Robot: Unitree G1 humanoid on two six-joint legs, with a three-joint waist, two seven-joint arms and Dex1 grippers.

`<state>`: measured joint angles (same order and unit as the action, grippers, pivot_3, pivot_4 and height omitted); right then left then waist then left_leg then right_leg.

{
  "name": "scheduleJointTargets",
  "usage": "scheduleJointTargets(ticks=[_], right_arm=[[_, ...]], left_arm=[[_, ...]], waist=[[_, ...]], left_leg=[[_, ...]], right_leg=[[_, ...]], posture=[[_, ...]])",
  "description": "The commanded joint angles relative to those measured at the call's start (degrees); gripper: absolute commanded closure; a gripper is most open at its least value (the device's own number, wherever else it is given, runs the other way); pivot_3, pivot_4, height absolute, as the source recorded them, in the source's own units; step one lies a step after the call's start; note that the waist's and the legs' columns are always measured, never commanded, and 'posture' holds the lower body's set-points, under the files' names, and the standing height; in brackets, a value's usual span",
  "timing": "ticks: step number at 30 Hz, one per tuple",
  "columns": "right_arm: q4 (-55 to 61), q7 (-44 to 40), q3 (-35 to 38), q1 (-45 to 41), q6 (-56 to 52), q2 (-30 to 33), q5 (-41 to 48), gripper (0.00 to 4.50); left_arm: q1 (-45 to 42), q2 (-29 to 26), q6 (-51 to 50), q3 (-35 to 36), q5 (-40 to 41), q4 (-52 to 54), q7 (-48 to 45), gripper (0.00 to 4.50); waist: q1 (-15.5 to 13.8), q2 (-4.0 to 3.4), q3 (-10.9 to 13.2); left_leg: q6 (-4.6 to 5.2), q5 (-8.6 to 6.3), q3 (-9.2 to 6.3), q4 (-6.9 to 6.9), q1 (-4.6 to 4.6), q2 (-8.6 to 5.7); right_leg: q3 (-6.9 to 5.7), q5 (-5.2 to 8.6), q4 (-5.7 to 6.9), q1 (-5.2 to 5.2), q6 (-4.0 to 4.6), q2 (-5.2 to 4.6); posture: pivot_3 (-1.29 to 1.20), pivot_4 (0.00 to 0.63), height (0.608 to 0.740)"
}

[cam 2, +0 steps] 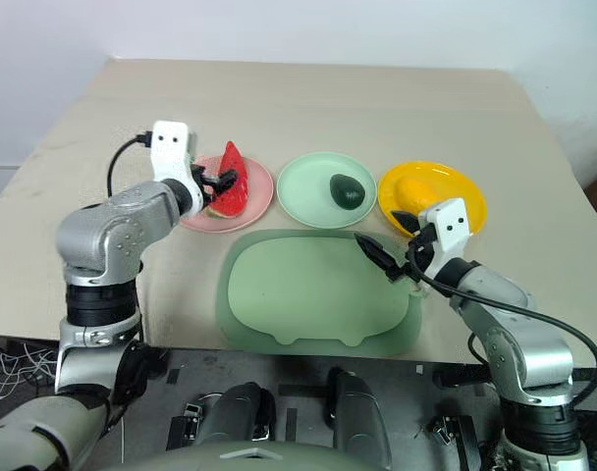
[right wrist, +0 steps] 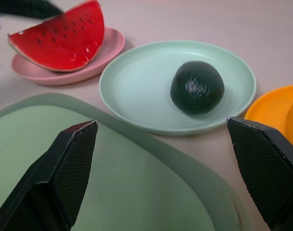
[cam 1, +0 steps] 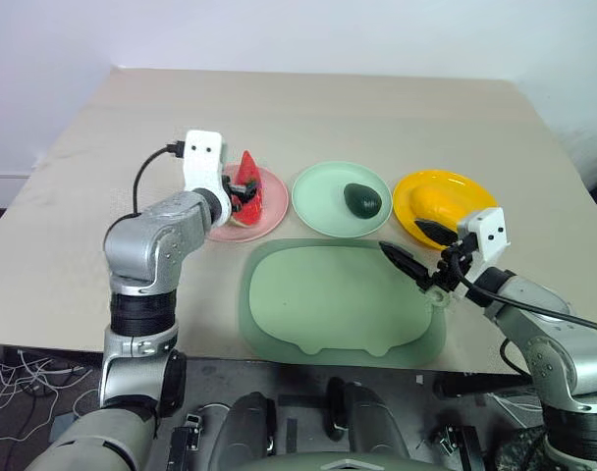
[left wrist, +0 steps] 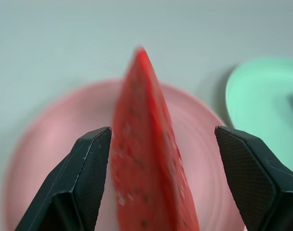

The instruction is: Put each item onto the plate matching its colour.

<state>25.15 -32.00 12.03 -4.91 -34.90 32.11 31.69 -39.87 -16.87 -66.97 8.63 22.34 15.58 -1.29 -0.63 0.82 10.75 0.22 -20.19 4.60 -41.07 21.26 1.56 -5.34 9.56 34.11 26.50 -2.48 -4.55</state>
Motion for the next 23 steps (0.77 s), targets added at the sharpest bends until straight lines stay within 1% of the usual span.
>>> scheduleJointTargets(ticks=[1,3,4,6,7,9,10,11,13,15,18,23], right_arm=[[-2.5,-1.7,0.3,-0.3,3.1,0.3,-1.1,0.0],[-5.3,-3.0,-0.9,-0.7,4.9,0.3,-2.3,0.0],[-6.6,-4.3,-1.5,-0.9,5.9,0.5,-2.8,0.0],[-8.7,-7.5,-2.2,-1.2,7.2,1.2,-2.5,0.0],[-9.6,-9.5,-2.0,-1.3,7.6,1.5,-1.7,0.0],[-11.6,-12.9,-1.2,-1.6,8.4,2.7,-0.9,0.0],[-12.1,-14.7,-1.3,-1.4,8.7,3.2,-0.6,0.0],[-12.8,-16.2,-1.3,-1.5,9.0,3.6,-0.4,0.0],[-14.0,-18.3,-1.4,-1.1,10.2,4.1,-0.7,0.0],[-15.5,-19.3,-1.1,-1.2,10.8,4.8,-1.3,0.0],[-17.5,-20.1,-1.8,-2.5,11.5,5.1,-2.3,0.0],[-20.2,-20.7,-3.7,-7.1,11.4,4.9,-3.6,0.0]], left_arm=[[3.5,-2.2,2.2,6.4,2.4,10.0,-2.5,0.84],[9.9,-5.4,5.3,9.3,2.9,14.8,-5.9,0.84],[14.5,-8.0,8.0,9.8,2.8,17.2,-9.1,0.84],[24.3,-11.0,14.0,11.4,3.4,21.1,-15.3,0.84],[28.6,-11.2,16.9,12.6,4.2,22.5,-17.8,0.84],[33.0,-10.7,19.9,13.4,5.3,24.2,-19.4,0.84],[37.7,-11.0,22.8,14.5,4.5,24.2,-21.3,0.84],[41.0,-11.3,25.0,14.9,3.8,24.0,-22.6,0.84],[47.6,-11.3,29.7,15.3,2.2,23.4,-24.9,0.84],[51.5,-10.1,32.9,14.6,0.8,23.2,-24.5,0.84],[54.8,-7.5,36.4,13.0,-0.3,22.8,-23.4,0.84],[56.7,-3.6,39.4,10.2,-2.6,22.9,-19.8,0.84]], waist=[[0.1,-0.01,0.0],[0.2,-0.02,0.0],[0.4,-0.04,0.0],[0.6,-0.07,0.0],[0.6,-0.06,0.0],[-0.1,-0.03,0.0],[-0.4,0.0,0.0],[-0.4,-0.01,0.0],[-0.2,0.0,0.0],[-0.2,0.0,0.0],[-0.3,-0.01,0.0],[-0.1,-0.01,0.0]], left_leg=[[0.0,0.0,0.0,0.01,-0.01,0.02],[-0.01,0.0,0.01,0.02,-0.02,0.05],[-0.01,0.0,0.03,0.02,-0.02,0.06],[-0.01,0.01,0.13,0.07,-0.1,0.09],[-0.02,0.01,0.11,0.07,-0.09,0.09],[-0.01,0.0,0.13,0.03,-0.07,0.16],[0.01,-0.01,0.1,-0.03,-0.03,0.15],[0.03,-0.02,0.03,-0.1,0.03,0.13],[0.1,-0.06,0.07,-0.12,-0.04,0.12],[0.11,-0.07,0.08,-0.1,-0.05,0.15],[0.11,-0.07,0.06,-0.1,-0.02,0.15],[0.11,-0.07,0.09,-0.09,-0.03,0.16]], right_leg=[[0.0,0.0,0.01,0.0,0.0,0.01],[0.01,0.01,0.01,0.01,0.01,0.03],[0.02,0.01,0.02,0.01,0.01,0.03],[0.09,0.02,0.04,0.04,0.03,0.07],[0.09,0.02,0.07,0.04,0.03,0.07],[0.09,0.02,0.05,0.04,0.03,0.02],[0.07,0.03,0.02,0.02,0.05,0.02],[0.03,0.12,-0.01,0.01,0.22,-0.03],[0.04,0.13,-0.03,-0.06,0.23,-0.06],[0.04,0.14,-0.04,-0.04,0.23,-0.04],[0.04,0.14,-0.03,-0.02,0.23,-0.02],[0.06,0.13,-0.01,0.0,0.22,0.0]], posture=[[0.0,0.15,0.74],[0.0,0.15,0.74],[0.0,0.15,0.74],[0.0,0.15,0.74],[0.0,0.15,0.74],[0.0,0.15,0.74],[0.0,0.15,0.74],[0.0,0.15,0.74],[0.0,0.15,0.74],[0.0,0.15,0.74],[0.0,0.15,0.74],[0.0,0.15,0.74]])
